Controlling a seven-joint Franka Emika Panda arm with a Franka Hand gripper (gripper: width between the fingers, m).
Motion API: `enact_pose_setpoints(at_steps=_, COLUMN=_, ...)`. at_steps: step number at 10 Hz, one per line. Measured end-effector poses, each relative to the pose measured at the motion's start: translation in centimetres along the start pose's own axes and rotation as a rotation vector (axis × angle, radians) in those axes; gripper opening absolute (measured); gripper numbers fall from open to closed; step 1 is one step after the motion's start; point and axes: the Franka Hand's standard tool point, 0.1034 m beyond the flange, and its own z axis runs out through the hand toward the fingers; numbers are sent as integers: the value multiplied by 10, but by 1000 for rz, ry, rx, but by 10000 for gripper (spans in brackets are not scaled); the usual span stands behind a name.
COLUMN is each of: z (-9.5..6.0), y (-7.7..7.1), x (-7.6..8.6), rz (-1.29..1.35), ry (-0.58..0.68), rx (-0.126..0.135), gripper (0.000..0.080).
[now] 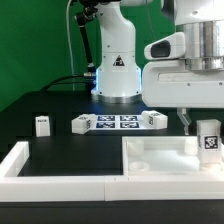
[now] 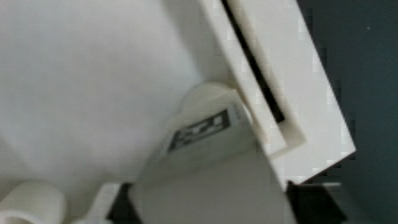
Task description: Assemble square table
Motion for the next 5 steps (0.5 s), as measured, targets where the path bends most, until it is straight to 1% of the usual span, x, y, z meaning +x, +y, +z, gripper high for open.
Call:
enact_pose_setpoints(at_steps=4, z=2, y=1, x=0, rz=291, ry=-6, rx=-1, gripper=289)
enact_pose_setpoints(at_steps=5, z=2, y=-1, x=8, rz=418, ry=-39, rx=-3, gripper=289)
